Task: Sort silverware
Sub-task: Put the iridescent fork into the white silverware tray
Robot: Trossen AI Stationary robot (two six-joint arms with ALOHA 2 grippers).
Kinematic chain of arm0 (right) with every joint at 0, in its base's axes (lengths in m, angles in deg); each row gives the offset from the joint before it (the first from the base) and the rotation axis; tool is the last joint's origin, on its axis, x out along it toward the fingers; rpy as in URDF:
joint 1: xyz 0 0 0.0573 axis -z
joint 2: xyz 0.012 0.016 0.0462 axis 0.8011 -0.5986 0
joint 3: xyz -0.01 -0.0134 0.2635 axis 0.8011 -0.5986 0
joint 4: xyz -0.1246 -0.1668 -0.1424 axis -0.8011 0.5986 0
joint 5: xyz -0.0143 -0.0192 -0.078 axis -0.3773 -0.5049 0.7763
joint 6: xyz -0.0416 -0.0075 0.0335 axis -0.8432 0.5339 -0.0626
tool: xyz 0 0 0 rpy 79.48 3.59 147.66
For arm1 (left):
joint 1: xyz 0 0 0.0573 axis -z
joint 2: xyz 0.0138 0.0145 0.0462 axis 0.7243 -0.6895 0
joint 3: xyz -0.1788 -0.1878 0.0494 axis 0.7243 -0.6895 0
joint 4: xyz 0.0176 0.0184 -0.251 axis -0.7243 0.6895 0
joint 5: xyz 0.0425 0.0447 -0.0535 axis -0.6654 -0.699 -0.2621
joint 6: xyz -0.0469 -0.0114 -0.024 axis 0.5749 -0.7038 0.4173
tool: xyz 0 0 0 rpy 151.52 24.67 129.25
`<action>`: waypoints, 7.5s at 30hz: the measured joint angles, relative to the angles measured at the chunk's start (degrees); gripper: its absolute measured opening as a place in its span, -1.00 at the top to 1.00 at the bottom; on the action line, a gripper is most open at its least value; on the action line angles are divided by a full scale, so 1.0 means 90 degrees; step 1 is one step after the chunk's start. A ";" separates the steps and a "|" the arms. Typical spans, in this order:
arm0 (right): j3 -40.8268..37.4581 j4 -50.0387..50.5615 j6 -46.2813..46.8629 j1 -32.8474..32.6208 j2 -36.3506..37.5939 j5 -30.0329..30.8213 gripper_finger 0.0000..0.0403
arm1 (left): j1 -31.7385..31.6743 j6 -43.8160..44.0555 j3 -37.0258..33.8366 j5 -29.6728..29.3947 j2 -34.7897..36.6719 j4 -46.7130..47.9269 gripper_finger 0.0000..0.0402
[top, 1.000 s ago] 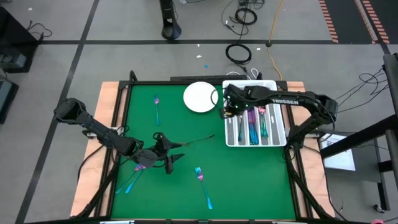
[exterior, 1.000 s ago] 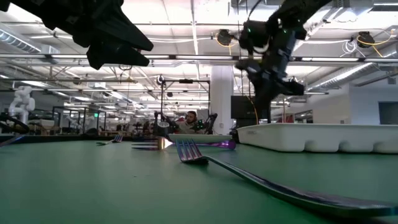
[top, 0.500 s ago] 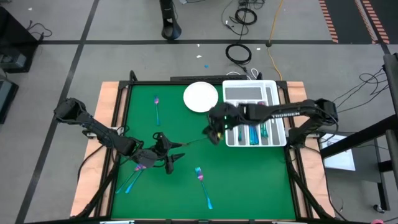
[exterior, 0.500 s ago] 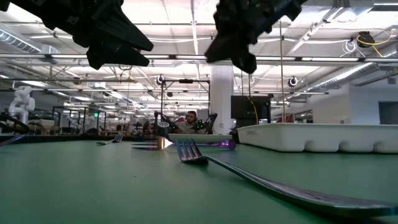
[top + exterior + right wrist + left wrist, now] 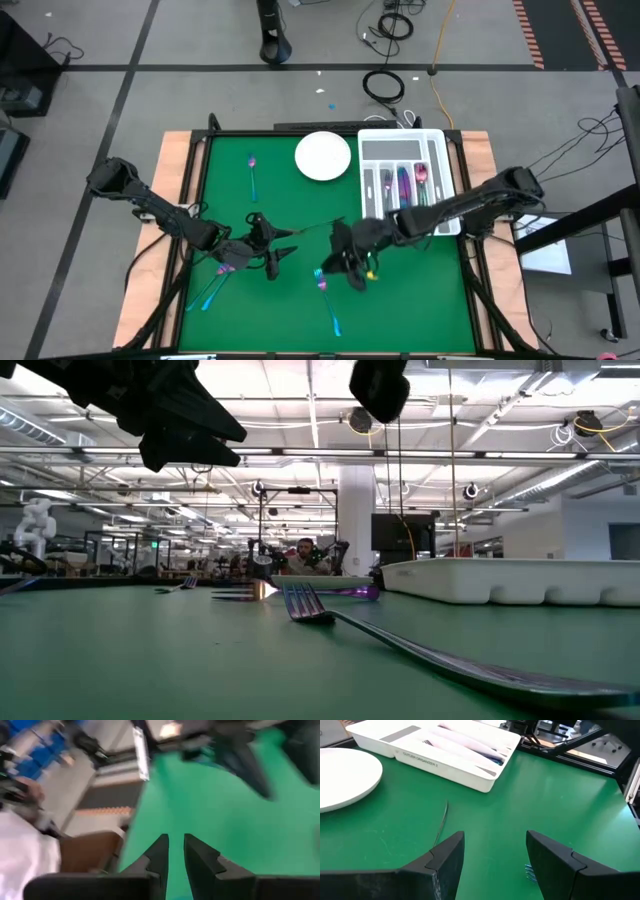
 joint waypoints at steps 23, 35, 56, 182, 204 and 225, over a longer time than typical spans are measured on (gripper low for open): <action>0.3250 0.3068 0.2425 -0.0784 -0.2929 0.0487 0.75 | 0.0007 0.0003 0.0000 0.0289 0.0000 -0.0001 -0.07; 0.3281 0.4214 0.3534 -0.0784 -0.3406 0.1341 0.75 | 0.0006 0.0000 0.0000 0.0325 0.0000 0.0004 -0.07; 0.3288 0.3984 0.4389 -0.1399 -0.3659 0.2653 0.75 | 0.0007 0.0001 0.0000 0.0325 0.0000 -0.0002 -0.07; -0.0899 0.5169 0.3757 0.3516 0.0046 0.2441 0.52 | 0.0061 -0.0010 0.0000 0.0352 0.0000 0.0008 -0.07; 0.1039 0.2123 0.0827 0.2674 -0.0244 0.1489 0.50 | 0.0061 -0.0003 0.0000 0.0355 0.0000 0.0100 -0.07; 0.1037 0.1753 -0.0764 0.1596 -0.1316 0.1457 0.50 | 0.0320 0.3706 0.1175 0.5558 0.0002 0.5691 -0.07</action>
